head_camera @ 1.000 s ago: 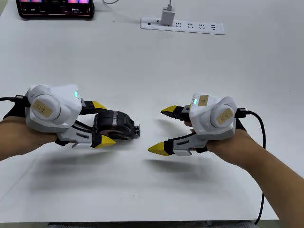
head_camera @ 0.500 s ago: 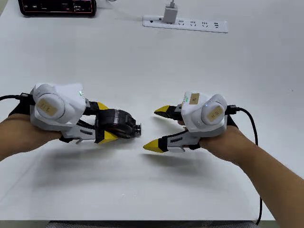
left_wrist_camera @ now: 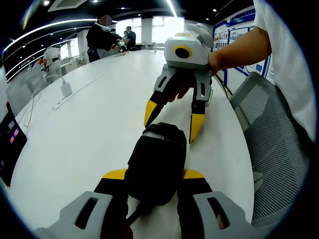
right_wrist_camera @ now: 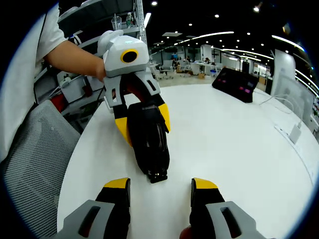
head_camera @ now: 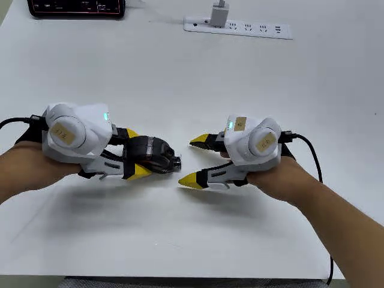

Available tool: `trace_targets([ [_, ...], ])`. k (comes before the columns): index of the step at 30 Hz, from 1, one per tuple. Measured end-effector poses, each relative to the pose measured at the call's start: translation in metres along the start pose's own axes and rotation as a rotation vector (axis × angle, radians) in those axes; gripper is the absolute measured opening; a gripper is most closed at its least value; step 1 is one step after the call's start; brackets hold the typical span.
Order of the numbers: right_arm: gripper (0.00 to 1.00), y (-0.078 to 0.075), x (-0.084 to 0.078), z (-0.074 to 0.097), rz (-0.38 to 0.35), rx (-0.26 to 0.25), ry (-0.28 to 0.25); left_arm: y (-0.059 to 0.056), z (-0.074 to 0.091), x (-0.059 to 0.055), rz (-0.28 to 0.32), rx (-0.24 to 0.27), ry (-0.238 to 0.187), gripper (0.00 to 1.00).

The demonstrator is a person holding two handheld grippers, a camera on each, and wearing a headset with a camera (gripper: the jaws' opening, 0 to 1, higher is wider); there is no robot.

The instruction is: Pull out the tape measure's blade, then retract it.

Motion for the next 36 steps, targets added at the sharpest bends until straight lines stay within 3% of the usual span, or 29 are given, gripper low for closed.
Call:
trace_targets([
  [18,0.22,-0.005,-0.002,-0.011,0.097,0.047,-0.013,0.000,0.000,0.000,0.003,-0.006,0.003,0.33],
  [36,0.11,0.000,-0.003,-0.017,0.152,0.105,-0.016,0.001,-0.001,-0.001,-0.010,-0.011,0.003,0.32],
])
Point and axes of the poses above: the centre of the closed fingertips' face, and the gripper's own axes: z roughly backward along the fingers, y roughly to its left, x roughly out of its top, the point moved 6 cm from there along z, roughly backward along the fingers, and after that the axes turned 15 degrees about -y, right-handed, at the moved point
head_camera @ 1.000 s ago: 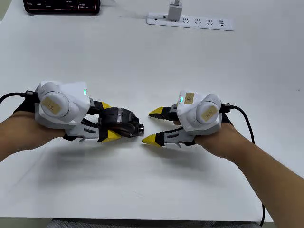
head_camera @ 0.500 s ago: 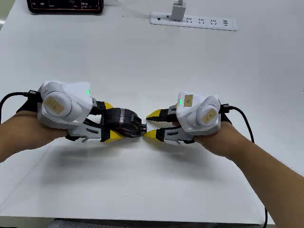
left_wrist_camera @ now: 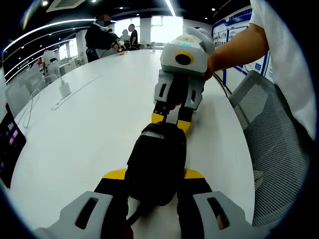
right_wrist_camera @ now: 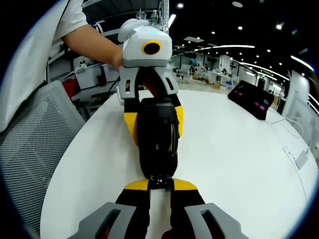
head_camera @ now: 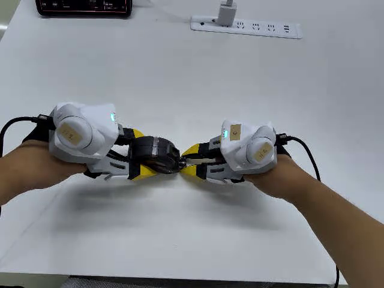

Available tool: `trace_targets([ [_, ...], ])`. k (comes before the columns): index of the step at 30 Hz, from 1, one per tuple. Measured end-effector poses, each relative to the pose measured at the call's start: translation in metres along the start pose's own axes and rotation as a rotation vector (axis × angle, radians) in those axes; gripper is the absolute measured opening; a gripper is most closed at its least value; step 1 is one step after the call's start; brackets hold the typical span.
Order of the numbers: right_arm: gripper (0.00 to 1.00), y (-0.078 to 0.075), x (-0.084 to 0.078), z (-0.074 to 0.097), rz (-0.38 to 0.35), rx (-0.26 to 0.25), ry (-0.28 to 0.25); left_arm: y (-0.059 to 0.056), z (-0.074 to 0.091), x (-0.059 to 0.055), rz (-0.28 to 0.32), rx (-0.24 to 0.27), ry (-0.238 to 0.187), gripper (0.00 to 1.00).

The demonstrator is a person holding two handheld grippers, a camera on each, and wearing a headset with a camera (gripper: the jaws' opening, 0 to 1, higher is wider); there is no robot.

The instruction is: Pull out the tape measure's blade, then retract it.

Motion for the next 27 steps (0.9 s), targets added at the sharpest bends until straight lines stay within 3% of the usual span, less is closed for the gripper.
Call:
trace_targets([
  [27,0.11,0.0005,0.0000,0.0001,-0.015,-0.010,0.004,-0.0005,0.0001,0.0001,-0.003,0.002,0.007,0.32],
])
Point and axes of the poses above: the centre of the closed fingertips' face, and the gripper's own axes: z roughly backward along the fingers, y roughly to its left, x roughly out of its top, the point moved 6 cm from there along z, roughly backward along the fingers, and after that the axes turned 15 degrees about -y, right-handed, at the moved point
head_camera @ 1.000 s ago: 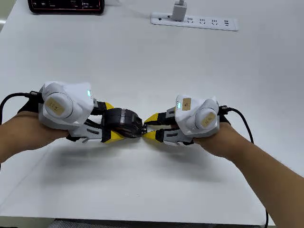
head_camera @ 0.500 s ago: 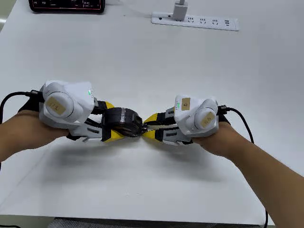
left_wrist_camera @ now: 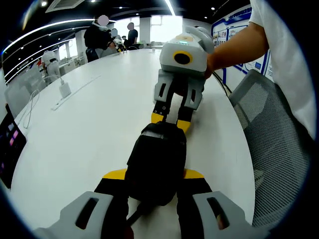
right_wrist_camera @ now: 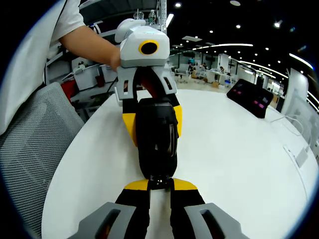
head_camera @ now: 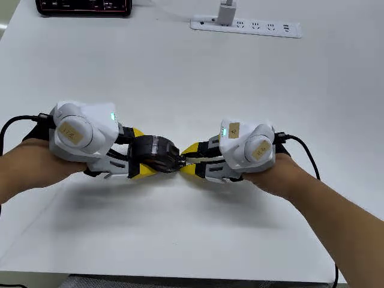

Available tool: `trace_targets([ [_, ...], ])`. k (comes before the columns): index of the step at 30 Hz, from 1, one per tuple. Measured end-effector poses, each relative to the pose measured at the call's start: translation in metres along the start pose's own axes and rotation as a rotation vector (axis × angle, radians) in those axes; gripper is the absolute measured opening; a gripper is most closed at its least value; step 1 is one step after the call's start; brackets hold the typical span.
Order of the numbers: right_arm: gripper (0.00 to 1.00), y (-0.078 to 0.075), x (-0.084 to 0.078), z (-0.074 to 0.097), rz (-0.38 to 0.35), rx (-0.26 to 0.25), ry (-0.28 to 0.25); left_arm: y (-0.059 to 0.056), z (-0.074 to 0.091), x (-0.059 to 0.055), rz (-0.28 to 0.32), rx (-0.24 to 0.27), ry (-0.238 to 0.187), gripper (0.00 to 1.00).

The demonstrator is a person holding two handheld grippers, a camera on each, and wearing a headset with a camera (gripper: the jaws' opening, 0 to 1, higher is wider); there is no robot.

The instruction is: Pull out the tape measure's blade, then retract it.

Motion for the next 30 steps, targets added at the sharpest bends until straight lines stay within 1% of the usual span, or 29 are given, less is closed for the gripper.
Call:
trace_targets([
  [30,0.10,-0.0004,0.0002,-0.0004,0.020,0.009,0.000,0.0003,-0.0005,-0.0003,-0.003,-0.006,0.002,0.32],
])
Point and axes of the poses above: the centre of the closed fingertips' face, and the gripper's own axes: z roughly backward along the fingers, y roughly to its left, x roughly out of its top, the point moved 6 cm from there along z, roughly backward along the fingers, and after that the axes turned 15 degrees about -y, right-handed, at the moved point
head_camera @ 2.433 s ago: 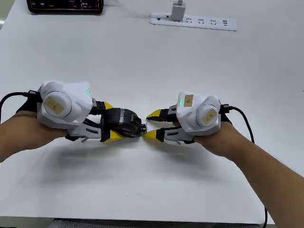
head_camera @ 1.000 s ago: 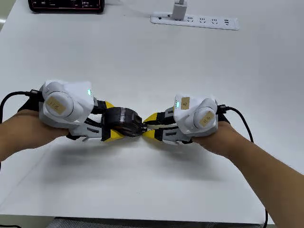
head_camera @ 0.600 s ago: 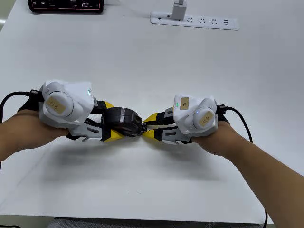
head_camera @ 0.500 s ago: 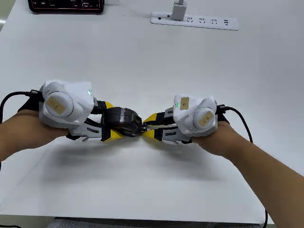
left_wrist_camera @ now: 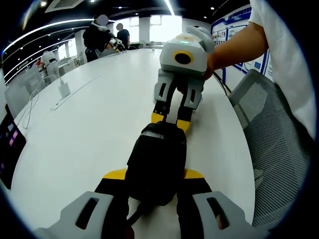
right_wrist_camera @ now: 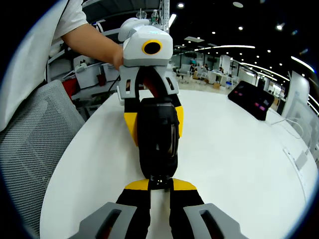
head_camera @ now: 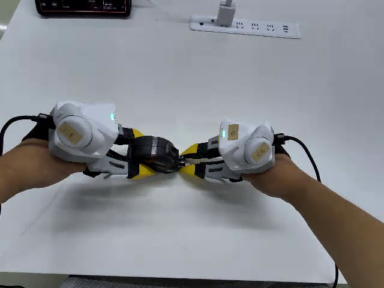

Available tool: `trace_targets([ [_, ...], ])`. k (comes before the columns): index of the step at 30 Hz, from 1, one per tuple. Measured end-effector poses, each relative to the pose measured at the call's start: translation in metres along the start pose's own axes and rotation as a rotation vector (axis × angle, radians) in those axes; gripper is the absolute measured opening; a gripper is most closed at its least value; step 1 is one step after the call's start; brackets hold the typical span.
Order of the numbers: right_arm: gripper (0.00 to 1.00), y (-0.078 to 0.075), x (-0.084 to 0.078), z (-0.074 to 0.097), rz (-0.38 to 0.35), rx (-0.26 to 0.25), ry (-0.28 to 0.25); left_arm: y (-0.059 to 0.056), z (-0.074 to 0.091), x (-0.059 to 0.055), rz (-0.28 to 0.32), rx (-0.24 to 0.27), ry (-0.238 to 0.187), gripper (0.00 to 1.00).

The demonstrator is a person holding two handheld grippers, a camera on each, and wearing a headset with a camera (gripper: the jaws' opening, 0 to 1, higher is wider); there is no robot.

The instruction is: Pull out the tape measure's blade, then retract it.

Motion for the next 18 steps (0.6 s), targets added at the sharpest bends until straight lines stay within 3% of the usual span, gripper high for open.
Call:
trace_targets([
  [18,0.07,-0.0011,-0.0003,0.0020,0.019,0.001,0.016,0.0019,-0.0002,-0.0003,-0.024,-0.023,0.007,0.30],
])
Point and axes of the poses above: the centre of the closed fingertips' face, and the gripper's own axes: z roughly backward along the fingers, y roughly to its left, x roughly out of its top, the point moved 6 cm from there along z, roughly backward along the fingers, and after that the axes turned 15 degrees about -y, right-handed, at the moved point
